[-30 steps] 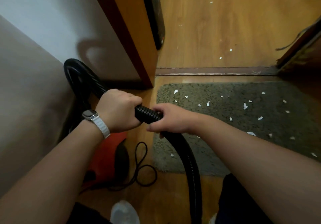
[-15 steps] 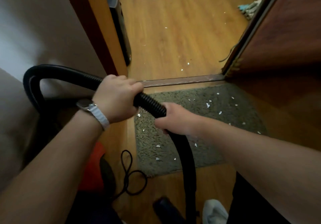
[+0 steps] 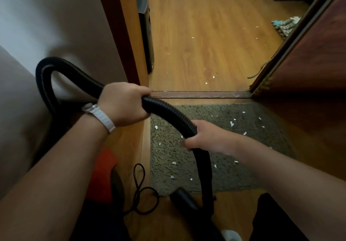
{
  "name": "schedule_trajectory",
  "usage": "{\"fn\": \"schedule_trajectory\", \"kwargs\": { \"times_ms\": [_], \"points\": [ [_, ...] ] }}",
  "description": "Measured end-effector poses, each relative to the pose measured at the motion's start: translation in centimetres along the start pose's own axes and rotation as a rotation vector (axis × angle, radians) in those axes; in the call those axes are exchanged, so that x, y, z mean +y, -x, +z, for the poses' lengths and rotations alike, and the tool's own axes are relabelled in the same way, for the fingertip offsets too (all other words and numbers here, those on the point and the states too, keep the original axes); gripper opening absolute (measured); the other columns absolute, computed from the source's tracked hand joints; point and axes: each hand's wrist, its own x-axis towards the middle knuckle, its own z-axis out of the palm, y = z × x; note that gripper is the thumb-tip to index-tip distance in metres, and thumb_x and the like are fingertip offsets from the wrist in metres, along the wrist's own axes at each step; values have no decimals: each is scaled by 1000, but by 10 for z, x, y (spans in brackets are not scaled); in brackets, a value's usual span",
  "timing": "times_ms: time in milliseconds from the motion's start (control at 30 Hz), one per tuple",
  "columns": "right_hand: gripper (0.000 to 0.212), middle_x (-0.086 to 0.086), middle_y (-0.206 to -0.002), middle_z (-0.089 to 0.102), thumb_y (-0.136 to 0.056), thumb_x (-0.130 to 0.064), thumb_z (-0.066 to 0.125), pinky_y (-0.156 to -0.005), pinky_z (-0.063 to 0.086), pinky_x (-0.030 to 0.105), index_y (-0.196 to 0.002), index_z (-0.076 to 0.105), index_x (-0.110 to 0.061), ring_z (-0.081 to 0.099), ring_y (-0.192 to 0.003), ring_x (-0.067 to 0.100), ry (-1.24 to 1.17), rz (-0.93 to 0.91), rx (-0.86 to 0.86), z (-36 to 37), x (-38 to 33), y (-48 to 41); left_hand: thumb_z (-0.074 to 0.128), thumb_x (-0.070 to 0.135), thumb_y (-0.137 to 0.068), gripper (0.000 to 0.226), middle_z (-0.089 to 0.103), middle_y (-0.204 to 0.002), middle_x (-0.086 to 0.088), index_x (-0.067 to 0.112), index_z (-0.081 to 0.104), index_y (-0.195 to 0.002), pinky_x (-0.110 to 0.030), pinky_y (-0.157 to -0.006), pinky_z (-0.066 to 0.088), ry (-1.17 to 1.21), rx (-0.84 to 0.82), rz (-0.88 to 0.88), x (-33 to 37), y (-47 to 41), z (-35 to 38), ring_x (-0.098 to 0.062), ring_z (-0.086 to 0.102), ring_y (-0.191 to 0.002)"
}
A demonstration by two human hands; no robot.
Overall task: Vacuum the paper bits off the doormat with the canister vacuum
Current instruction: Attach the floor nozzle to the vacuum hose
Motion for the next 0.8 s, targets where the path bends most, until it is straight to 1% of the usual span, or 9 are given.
{"fn": "schedule_trajectory", "kwargs": {
  "times_ms": [100, 200, 300, 400, 467, 500, 567, 700, 800],
  "points": [
    [17, 0, -78, 59, -84, -21, 74, -70, 53, 30, -88, 57, -23, 63, -72, 16, -20, -4, 132, -17, 18, 4, 73, 48, -73, 23, 60, -64, 8, 27, 64, -78, -32, -59, 51, 99, 7, -169, -12, -8, -9, -14, 58, -63],
    [21, 0, -76, 61, -82, -18, 73, -60, 51, 34, -98, 62, -27, 60, -62, 17, -43, -30, 370, -33, 26, 11, 74, 46, -71, 23, 62, -68, 6, 26, 64, -78, -31, -58, 50, 131, -56, -223, -5, -17, -3, -15, 58, -66],
    [25, -6, -80, 66, -77, -28, 72, -59, 54, 34, -100, 61, -31, 65, -67, 17, 179, -11, 584, -48, 26, 22, 73, 48, -72, 22, 63, -71, 9, 31, 65, -83, -27, -56, 45, 112, -199, -244, 8, -24, 14, -11, 58, -68],
    [24, -9, -84, 63, -79, -34, 70, -66, 50, 31, -98, 55, -30, 61, -76, 17, 468, 16, 635, -59, 32, 30, 69, 47, -74, 21, 63, -75, 11, 35, 62, -89, -26, -58, 47, 66, -387, -216, 26, -26, 35, -11, 59, -70],
    [23, -8, -84, 62, -79, -35, 67, -68, 49, 32, -97, 54, -30, 61, -80, 21, 599, -8, 630, -67, 37, 31, 66, 47, -76, 19, 62, -74, 11, 35, 58, -88, -26, -58, 48, 21, -424, -180, 37, -23, 48, -11, 60, -69],
    [22, -8, -83, 63, -79, -35, 65, -67, 49, 33, -96, 53, -30, 61, -80, 23, 640, -15, 623, -70, 39, 32, 64, 49, -78, 18, 62, -73, 11, 36, 55, -88, -26, -56, 48, -4, -396, -158, 41, -22, 52, -11, 61, -68],
    [19, -6, -79, 62, -78, -33, 65, -64, 46, 32, -94, 54, -29, 60, -79, 24, 679, -10, 586, -75, 40, 33, 62, 50, -81, 20, 61, -73, 11, 36, 52, -92, -26, -54, 49, -28, -239, -85, 49, -22, 59, -11, 61, -66],
    [20, -9, -76, 57, -80, -29, 66, -57, 43, 28, -97, 56, -32, 57, -74, 19, 731, -62, 402, -66, 28, 32, 70, 40, -76, 26, 64, -73, 5, 20, 62, -91, -29, -49, 49, 7, 125, 215, 85, -25, 73, -19, 61, -59],
    [18, -9, -76, 59, -79, -29, 67, -58, 48, 29, -92, 54, -32, 59, -72, 15, 712, -53, 286, -59, 24, 27, 73, 37, -75, 26, 60, -65, 2, 17, 59, -82, -25, -42, 38, -11, 145, 295, 111, -26, 83, -20, 55, -48]
  ]
}}
